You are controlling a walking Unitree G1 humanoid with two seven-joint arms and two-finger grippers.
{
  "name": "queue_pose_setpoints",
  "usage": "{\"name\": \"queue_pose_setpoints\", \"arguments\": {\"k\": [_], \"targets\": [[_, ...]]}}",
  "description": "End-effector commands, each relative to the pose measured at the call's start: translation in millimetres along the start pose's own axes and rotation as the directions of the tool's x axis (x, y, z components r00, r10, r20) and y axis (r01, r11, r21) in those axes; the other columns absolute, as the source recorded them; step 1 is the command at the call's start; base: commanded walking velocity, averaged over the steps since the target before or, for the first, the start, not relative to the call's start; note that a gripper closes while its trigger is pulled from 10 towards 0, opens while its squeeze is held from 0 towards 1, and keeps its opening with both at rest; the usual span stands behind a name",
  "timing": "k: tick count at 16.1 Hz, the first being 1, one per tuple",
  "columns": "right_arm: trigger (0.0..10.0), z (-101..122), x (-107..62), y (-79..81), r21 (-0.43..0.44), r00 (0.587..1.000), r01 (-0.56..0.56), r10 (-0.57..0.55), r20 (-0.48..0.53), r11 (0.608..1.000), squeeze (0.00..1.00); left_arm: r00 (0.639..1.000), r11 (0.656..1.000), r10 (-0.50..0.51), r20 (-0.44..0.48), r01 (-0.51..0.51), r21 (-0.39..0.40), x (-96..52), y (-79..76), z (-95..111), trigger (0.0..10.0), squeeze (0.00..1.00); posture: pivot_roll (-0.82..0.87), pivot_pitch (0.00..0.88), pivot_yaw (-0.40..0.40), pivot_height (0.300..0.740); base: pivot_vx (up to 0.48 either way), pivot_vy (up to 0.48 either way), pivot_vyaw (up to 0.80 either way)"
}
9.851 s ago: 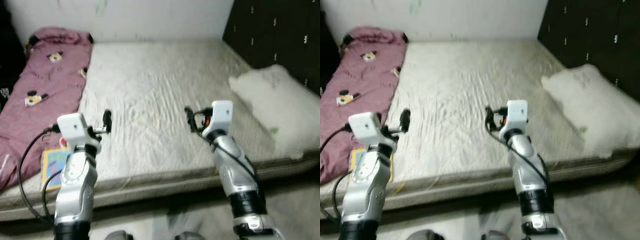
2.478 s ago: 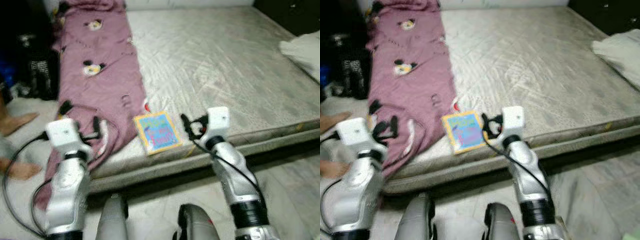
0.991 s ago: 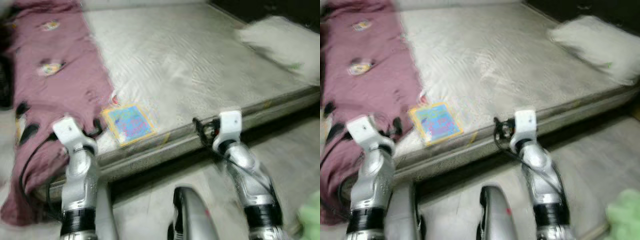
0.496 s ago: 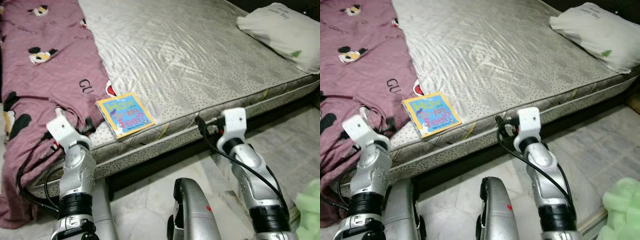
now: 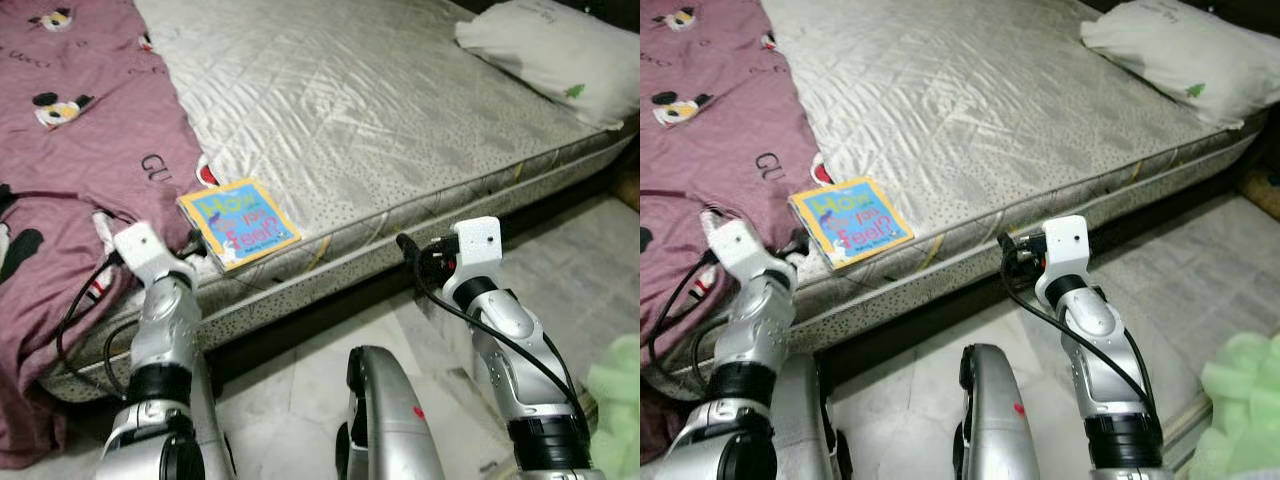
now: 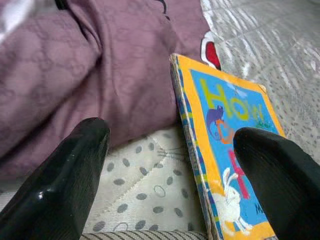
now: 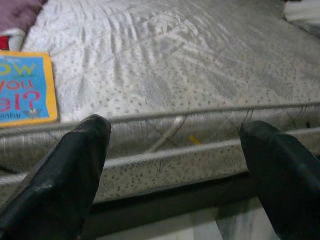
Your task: Clean up the room
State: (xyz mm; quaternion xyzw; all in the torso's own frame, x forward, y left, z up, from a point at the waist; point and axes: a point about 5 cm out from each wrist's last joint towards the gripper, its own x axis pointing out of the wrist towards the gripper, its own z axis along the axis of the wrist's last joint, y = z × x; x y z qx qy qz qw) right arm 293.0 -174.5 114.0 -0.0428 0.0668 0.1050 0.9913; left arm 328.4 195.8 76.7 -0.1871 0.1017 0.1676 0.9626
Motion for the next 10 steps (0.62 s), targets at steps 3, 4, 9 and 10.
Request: {"name": "queue_pose_setpoints", "arguments": {"k": [3, 4, 9, 10], "targets": [[10.0, 3.4, -3.5, -4.2, -0.005, 1.000, 0.018, -0.018, 0.007, 1.000, 0.00, 0.999, 0.999, 0.017, -0.035, -0.015, 0.039, 1.9, 2.8, -6.9, 10.0, 0.00, -0.19, 0.098, -0.069, 0.501, 0.000, 0.000, 0.00], [10.0, 3.9, -4.2, -3.9, -0.007, 1.000, 0.021, -0.021, 0.009, 1.000, 0.00, 0.999, 0.999, 0.020, -0.042, -0.018, 0.038, 3.4, 5.9, -8.2, 10.0, 0.00, -0.20, 0.101, -0.068, 0.501, 0.000, 0.000, 0.00], [10.0, 6.7, -14.9, -8.1, -0.026, 0.999, 0.029, -0.029, 0.014, 0.999, 0.00, 0.996, 1.000, -0.030, -0.090, 0.031, 0.003, 12.7, 1.7, -9.1, 10.0, 0.00, -0.23, 0.133, -0.066, 0.501, 0.000, 0.000, 0.00], [10.0, 6.7, -16.5, -8.8, -0.028, 0.999, 0.032, -0.032, 0.012, 0.999, 0.00, 0.993, 0.999, -0.049, -0.104, 0.047, -0.018, 14.5, -3.4, -8.5, 10.0, 0.00, -0.24, 0.137, -0.067, 0.501, 0.000, 0.000, 0.00]]}}
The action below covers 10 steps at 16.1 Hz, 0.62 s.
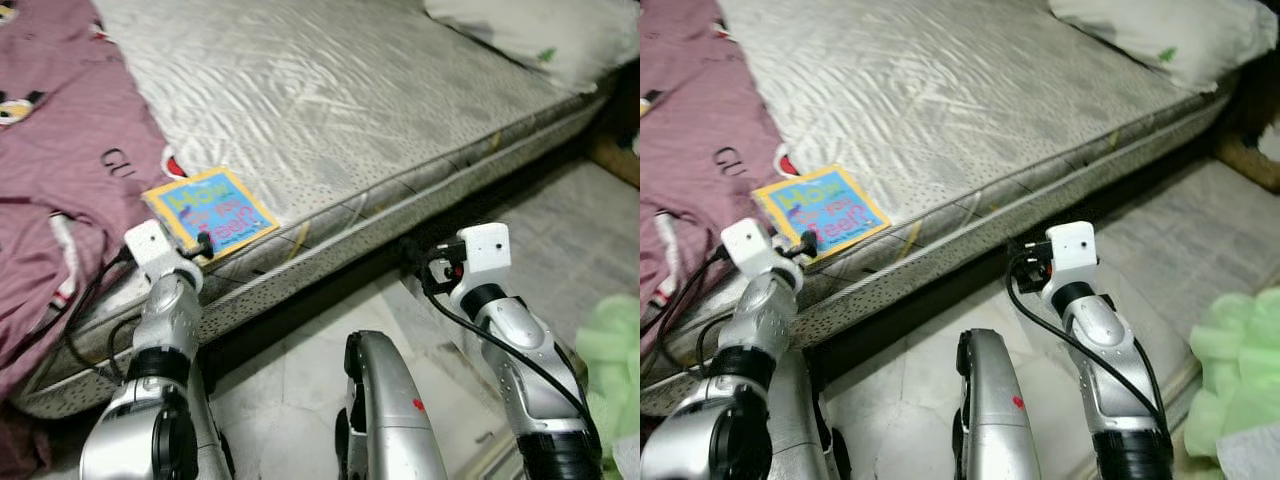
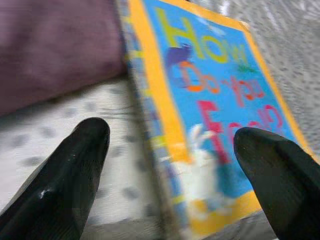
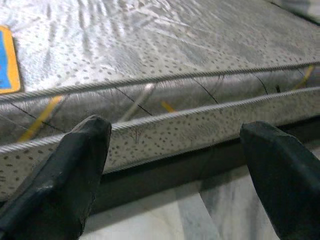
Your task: Clean up the room
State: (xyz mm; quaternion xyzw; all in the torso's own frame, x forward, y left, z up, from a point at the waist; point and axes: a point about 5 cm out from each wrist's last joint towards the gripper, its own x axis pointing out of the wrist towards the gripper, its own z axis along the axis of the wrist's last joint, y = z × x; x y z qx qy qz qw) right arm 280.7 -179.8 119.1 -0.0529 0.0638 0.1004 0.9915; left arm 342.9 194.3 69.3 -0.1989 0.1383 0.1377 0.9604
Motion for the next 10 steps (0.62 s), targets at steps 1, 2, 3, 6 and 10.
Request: {"name": "queue_pose_setpoints", "arguments": {"k": [1, 2, 3, 6, 10], "targets": [[10.0, 3.9, -3.7, -6.2, -0.009, 1.000, 0.022, -0.022, 0.008, 1.000, 0.00, 1.000, 1.000, -0.013, -0.022, 0.013, -0.019, 1.0, -2.5, -2.5, 10.0, 0.00, -0.24, 0.138, -0.067, 0.501, 0.000, 0.000, 0.00], [10.0, 4.5, -5.6, -5.9, -0.013, 1.000, 0.022, -0.022, 0.007, 1.000, 0.00, 0.999, 0.999, -0.022, -0.037, 0.021, -0.034, 2.3, -7.2, -3.8, 10.0, 0.00, -0.25, 0.146, -0.067, 0.501, 0.000, 0.000, 0.00], [10.0, 4.9, -6.1, -5.7, -0.014, 1.000, 0.021, -0.021, 0.006, 1.000, 0.00, 0.999, 0.999, -0.026, -0.046, 0.023, -0.044, 2.9, -9.0, -5.0, 10.0, 0.00, -0.25, 0.148, -0.067, 0.501, 0.000, 0.000, 0.00], [10.0, 6.0, -8.8, -8.3, -0.022, 1.000, 0.025, -0.025, -0.001, 0.999, 0.00, 0.998, 0.994, -0.013, -0.056, 0.007, -0.106, 4.0, -12.2, -9.1, 10.0, 0.00, -0.26, 0.153, -0.070, 0.501, 0.000, 0.000, 0.00], [10.0, 7.2, -9.8, -11.4, -0.034, 0.999, 0.034, -0.034, -0.006, 0.999, 0.00, 0.996, 0.981, -0.023, -0.089, 0.005, -0.196, 4.0, -9.3, -15.5, 10.0, 0.00, -0.28, 0.149, -0.073, 0.501, 0.000, 0.000, 0.00]]}}
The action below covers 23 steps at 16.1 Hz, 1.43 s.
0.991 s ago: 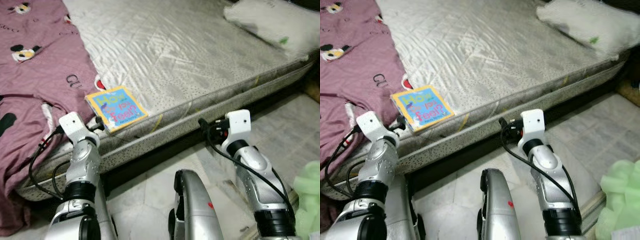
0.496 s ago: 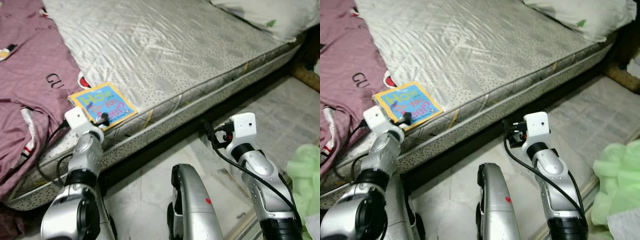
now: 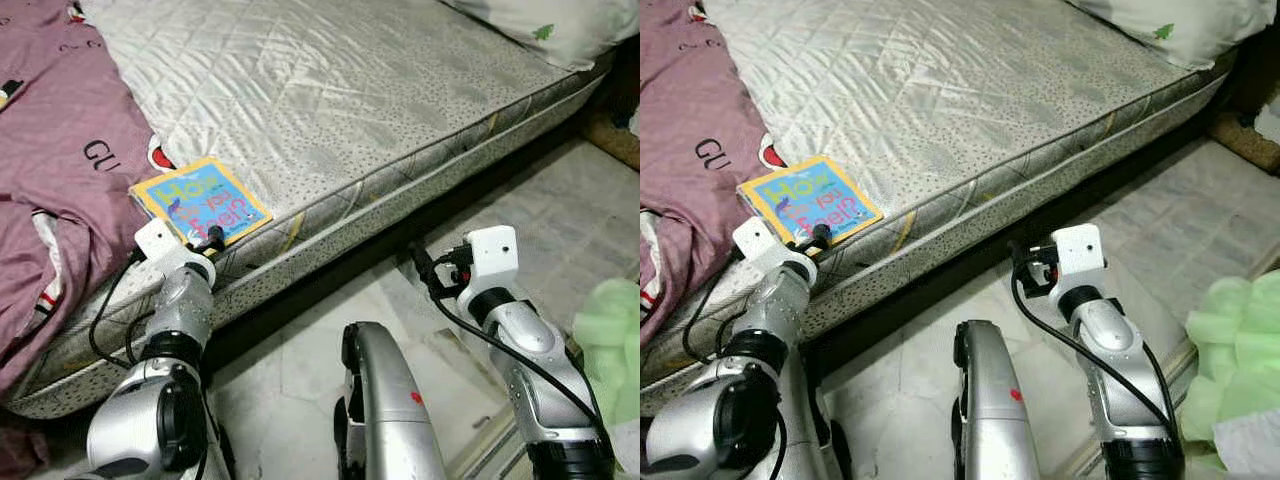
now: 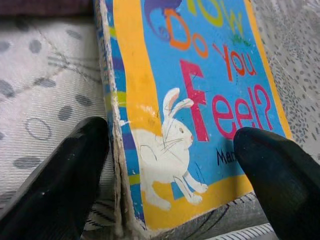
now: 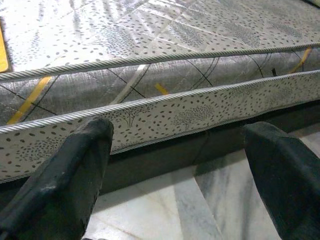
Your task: Clean up the room
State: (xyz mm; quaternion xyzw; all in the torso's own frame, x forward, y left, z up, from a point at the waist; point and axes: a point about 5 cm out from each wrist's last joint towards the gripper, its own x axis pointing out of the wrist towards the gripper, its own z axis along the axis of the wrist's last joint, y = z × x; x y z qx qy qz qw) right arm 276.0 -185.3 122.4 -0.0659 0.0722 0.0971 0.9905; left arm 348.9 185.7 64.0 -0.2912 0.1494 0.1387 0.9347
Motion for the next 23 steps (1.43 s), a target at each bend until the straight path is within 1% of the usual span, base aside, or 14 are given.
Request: {"name": "queue_pose_setpoints", "arguments": {"k": [1, 3, 4, 5, 6, 7, 8, 12, 17, 23], "targets": [[10.0, 6.3, -3.8, -8.1, -0.013, 0.999, 0.030, -0.030, 0.015, 0.999, 0.00, 0.998, 0.999, -0.016, -0.057, 0.014, -0.029, 0.4, 1.8, -7.7, 10.0, 0.00, -0.29, 0.148, -0.074, 0.501, 0.000, 0.000, 0.00], [10.0, 7.3, -7.0, -10.9, -0.022, 0.999, 0.038, -0.038, 0.015, 0.999, 0.00, 0.996, 0.994, -0.061, -0.067, 0.054, -0.099, 2.7, 1.3, -3.3, 10.0, 0.00, -0.30, 0.146, -0.075, 0.501, 0.000, 0.000, 0.00], [10.0, 7.5, -8.7, -12.5, -0.029, 0.999, 0.043, -0.043, 0.013, 0.999, 0.00, 0.993, 0.990, -0.080, -0.085, 0.069, -0.120, 3.4, 1.0, -3.2, 1.4, 0.00, -0.31, 0.142, -0.077, 0.501, 0.000, 0.000, 0.00], [10.0, 8.0, -9.0, -13.3, -0.031, 0.999, 0.045, -0.045, 0.014, 0.998, 0.00, 0.990, 0.990, -0.088, -0.109, 0.074, -0.121, 3.4, 1.0, -5.4, 0.0, 0.00, -0.31, 0.138, -0.078, 0.501, 0.000, 0.000, 0.00], [10.0, 9.4, -9.1, -13.7, -0.035, 0.999, 0.047, -0.046, 0.017, 0.998, 0.00, 0.986, 0.983, -0.109, -0.126, 0.088, -0.161, 3.2, -0.4, -7.4, 0.0, 0.00, -0.32, 0.135, -0.080, 0.501, 0.000, 0.000, 0.00], [10.0, 10.1, -9.0, -13.7, -0.037, 0.999, 0.047, -0.047, 0.019, 0.998, 0.00, 0.984, 0.980, -0.117, -0.132, 0.093, -0.174, 3.2, -0.6, -8.1, 0.0, 0.00, -0.32, 0.135, -0.080, 0.501, 0.000, 0.000, 0.00], [10.0, 12.1, -8.2, -14.1, -0.047, 0.999, 0.045, -0.044, 0.025, 0.998, 0.00, 0.984, 0.982, -0.119, -0.133, 0.097, -0.163, 3.5, 0.1, -7.6, 0.0, 0.00, -0.32, 0.128, -0.085, 0.501, 0.000, 0.000, 0.00], [10.0, 14.6, -2.9, -11.7, -0.057, 0.999, 0.032, -0.030, 0.032, 0.998, 0.00, 0.986, 0.979, -0.125, -0.109, 0.105, -0.173, 4.5, 3.8, -1.4, 0.0, 0.00, -0.31, 0.106, -0.094, 0.501, 0.000, 0.000, 0.00], [10.0, 14.8, 4.0, -10.0, -0.062, 0.999, 0.025, -0.023, 0.042, 0.998, 0.00, 0.989, 0.982, -0.112, -0.092, 0.096, -0.166, 5.1, 9.8, 3.9, 0.0, 0.00, -0.29, 0.077, -0.090, 0.501, 0.000, 0.000, 0.00], [10.0, 16.5, 10.8, -5.8, -0.063, 0.998, 0.012, -0.008, 0.060, 0.998, 0.00, 0.993, 0.983, -0.113, -0.034, 0.107, -0.150, 5.6, 13.5, 12.7, 0.0, 0.00, -0.27, 0.050, -0.090, 0.501, 0.000, 0.000, 0.00]]}}
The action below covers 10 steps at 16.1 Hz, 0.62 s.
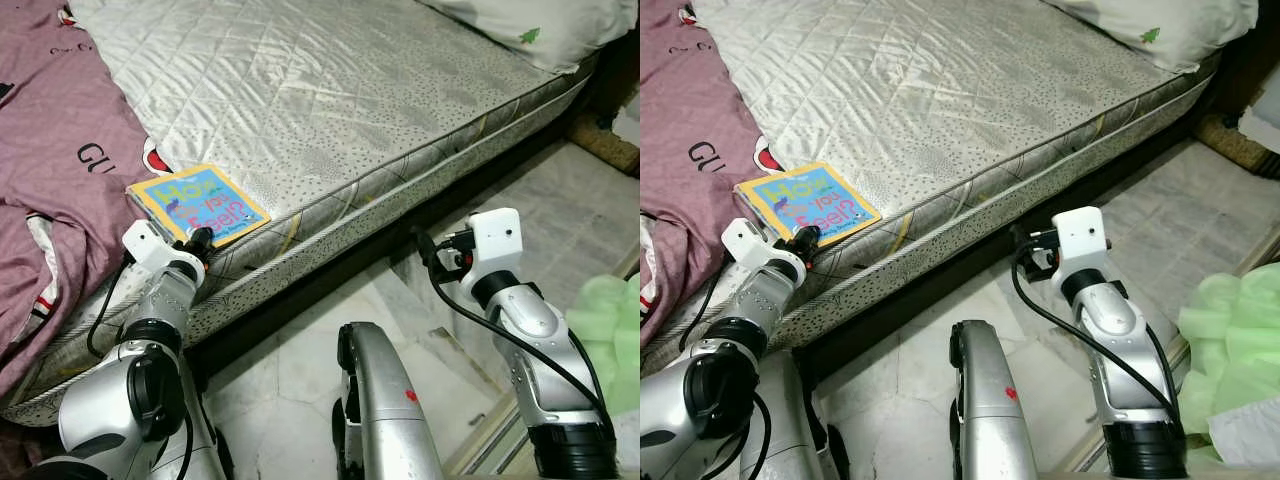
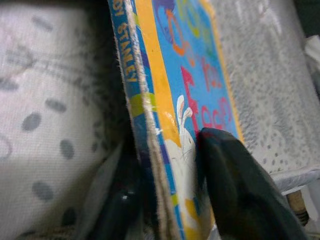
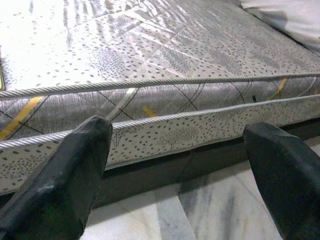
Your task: Clean up the room
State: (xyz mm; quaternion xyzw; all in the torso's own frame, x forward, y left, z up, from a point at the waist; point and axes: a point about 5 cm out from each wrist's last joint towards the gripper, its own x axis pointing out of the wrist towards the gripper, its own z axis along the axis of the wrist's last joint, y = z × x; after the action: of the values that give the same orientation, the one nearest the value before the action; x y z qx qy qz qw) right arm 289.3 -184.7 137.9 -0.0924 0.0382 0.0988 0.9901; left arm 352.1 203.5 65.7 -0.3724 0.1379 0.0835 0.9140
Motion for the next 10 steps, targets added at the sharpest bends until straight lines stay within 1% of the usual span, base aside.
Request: {"name": "queue_pose_setpoints", "arguments": {"k": [1, 2, 3, 5, 6, 7, 8, 9, 10], "targets": [[10.0, -1.1, 1.1, -1.7, -0.005, 1.000, 0.005, -0.005, -0.001, 1.000, 0.00, 1.000, 1.000, 0.012, 0.000, -0.012, 0.004, -0.3, 1.5, -0.8, 0.0, 0.00, -0.27, 0.042, -0.087, 0.501, 0.000, 0.000, 0.00], [10.0, -1.2, 1.4, -1.8, -0.006, 1.000, 0.005, -0.005, -0.001, 1.000, 0.00, 1.000, 1.000, 0.008, 0.001, -0.008, 0.005, -0.5, 1.4, -1.6, 0.0, 0.00, -0.27, 0.042, -0.087, 0.501, 0.000, 0.000, 0.00], [10.0, -1.3, 3.7, -1.6, -0.003, 1.000, 0.010, -0.010, 0.005, 1.000, 0.00, 1.000, 1.000, 0.005, 0.028, -0.006, 0.014, -1.0, 2.1, 0.6, 0.0, 0.00, -0.26, 0.032, -0.078, 0.501, 0.000, 0.000, 0.00], [10.0, -1.5, 7.0, 0.6, 0.004, 1.000, 0.015, -0.015, 0.011, 1.000, 0.00, 0.998, 1.000, 0.008, 0.065, -0.009, 0.018, -1.2, 3.1, 6.9, 0.0, 0.00, -0.24, 0.021, -0.068, 0.501, 0.000, 0.000, 0.00], [10.0, -1.6, 11.8, 5.1, 0.011, 1.000, 0.015, -0.016, 0.027, 1.000, 0.00, 0.993, 1.000, 0.010, 0.116, -0.011, 0.009, -1.0, 3.3, 17.9, 0.0, 0.00, -0.22, 0.000, -0.044, 0.501, 0.000, 0.000, 0.00], [10.0, -1.6, 11.8, 5.1, 0.011, 1.000, 0.015, -0.016, 0.027, 1.000, 0.00, 0.993, 1.000, 0.010, 0.116, -0.011, 0.009, -1.0, 3.3, 17.9, 0.0, 0.00, -0.22, 0.000, -0.044, 0.501, 0.000, 0.000, 0.00], [10.0, -0.4, 18.8, 12.8, 0.017, 0.998, 0.012, -0.013, 0.054, 1.000, 0.00, 0.985, 1.000, 0.008, 0.170, -0.012, 0.021, -0.5, 2.5, 33.4, 0.0, 0.00, -0.19, 0.000, -0.015, 0.501, 0.000, 0.000, 0.00], [10.0, -0.1, 21.3, 15.6, 0.022, 0.998, 0.013, -0.014, 0.061, 1.000, 0.00, 0.983, 0.999, 0.007, 0.186, -0.013, 0.029, -0.4, 2.1, 38.6, 0.0, 0.00, -0.19, 0.000, -0.015, 0.501, 0.000, 0.000, 0.00], [10.0, 2.2, 31.0, 24.3, 0.056, 0.996, 0.018, -0.023, 0.088, 0.998, 0.00, 0.960, 0.991, -0.047, 0.277, 0.010, 0.134, 0.9, -12.0, 67.3, 0.0, 0.00, -0.15, 0.000, 0.013, 0.501, 0.000, 0.000, 0.00]]}}
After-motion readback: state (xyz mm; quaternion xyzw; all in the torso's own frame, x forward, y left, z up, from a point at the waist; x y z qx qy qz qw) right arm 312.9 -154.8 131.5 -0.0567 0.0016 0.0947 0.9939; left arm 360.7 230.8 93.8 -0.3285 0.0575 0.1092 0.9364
